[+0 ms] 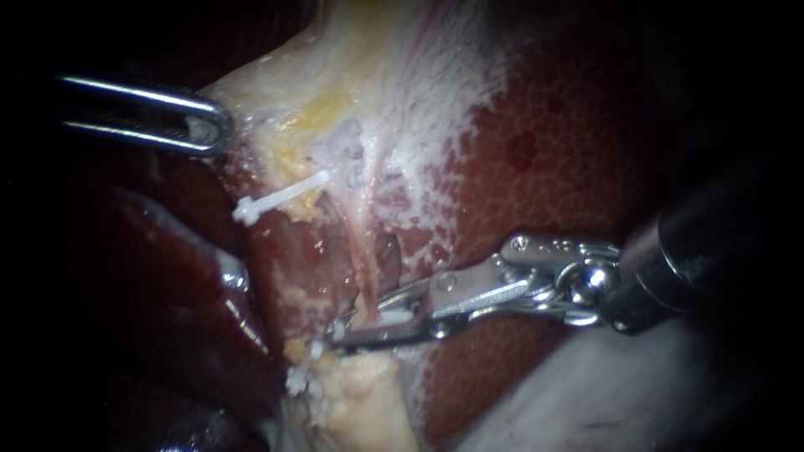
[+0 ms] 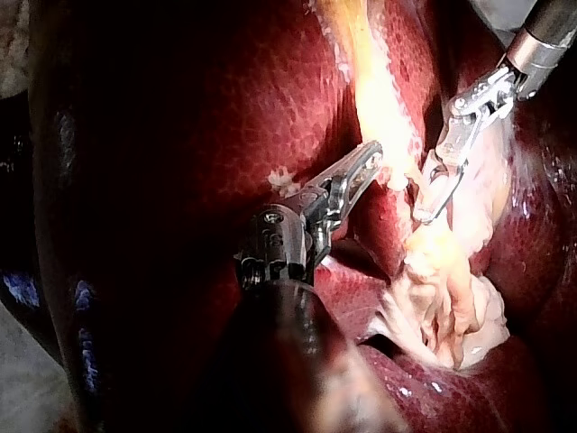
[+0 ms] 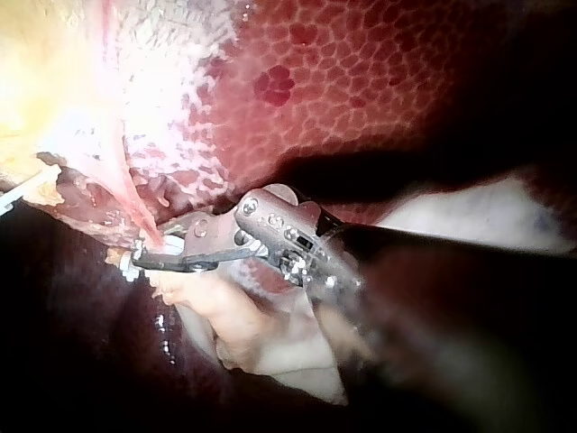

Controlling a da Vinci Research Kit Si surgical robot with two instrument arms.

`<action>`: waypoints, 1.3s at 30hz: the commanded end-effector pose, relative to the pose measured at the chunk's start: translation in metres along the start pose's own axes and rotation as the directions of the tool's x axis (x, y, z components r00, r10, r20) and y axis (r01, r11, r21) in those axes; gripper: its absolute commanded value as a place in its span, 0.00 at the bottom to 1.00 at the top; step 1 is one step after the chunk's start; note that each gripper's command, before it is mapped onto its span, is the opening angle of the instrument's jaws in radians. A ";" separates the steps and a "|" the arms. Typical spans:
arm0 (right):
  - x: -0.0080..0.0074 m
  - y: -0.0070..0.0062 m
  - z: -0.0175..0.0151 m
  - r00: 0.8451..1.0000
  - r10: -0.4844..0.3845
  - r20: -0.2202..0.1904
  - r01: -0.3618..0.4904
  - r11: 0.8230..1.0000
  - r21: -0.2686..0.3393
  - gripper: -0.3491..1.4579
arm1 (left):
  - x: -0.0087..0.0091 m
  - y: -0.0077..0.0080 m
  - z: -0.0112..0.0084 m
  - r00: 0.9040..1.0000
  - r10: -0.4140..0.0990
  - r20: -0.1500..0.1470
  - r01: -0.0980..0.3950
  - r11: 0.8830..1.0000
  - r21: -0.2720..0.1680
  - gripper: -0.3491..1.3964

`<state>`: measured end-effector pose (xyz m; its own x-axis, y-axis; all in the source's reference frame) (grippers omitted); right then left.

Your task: Going back first clip right tube

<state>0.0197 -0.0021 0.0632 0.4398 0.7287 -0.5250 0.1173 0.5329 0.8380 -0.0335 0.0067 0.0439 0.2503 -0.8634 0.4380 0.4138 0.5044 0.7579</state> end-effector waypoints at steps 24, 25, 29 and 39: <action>-0.0004 0.0002 0.0021 0.995 -0.100 0.001 0.100 0.995 -0.005 0.41 | 0.0001 0.0000 0.0000 1.000 0.000 0.000 0.000 1.000 0.000 0.00; -0.0003 0.0002 0.0022 0.992 -0.129 0.004 0.129 0.992 -0.006 0.43 | 0.0001 0.0000 0.0000 1.000 0.000 0.000 0.000 1.000 0.000 0.00; -0.0001 0.0002 0.0025 0.979 -0.203 0.010 0.203 0.979 -0.009 0.47 | 0.0001 0.0000 0.0000 1.000 0.001 0.000 -0.001 1.000 0.000 0.00; 0.0001 0.0003 0.0024 0.945 -0.327 0.022 0.327 0.945 -0.008 0.51 | 0.0001 0.0000 -0.0001 1.000 0.001 0.000 -0.001 1.000 0.000 0.00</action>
<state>0.0219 -0.0029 0.0638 0.3956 0.5012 -0.7696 0.2492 0.7480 0.6152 -0.0334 0.0066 0.0440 0.2506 -0.8631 0.4385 0.4134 0.5050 0.7577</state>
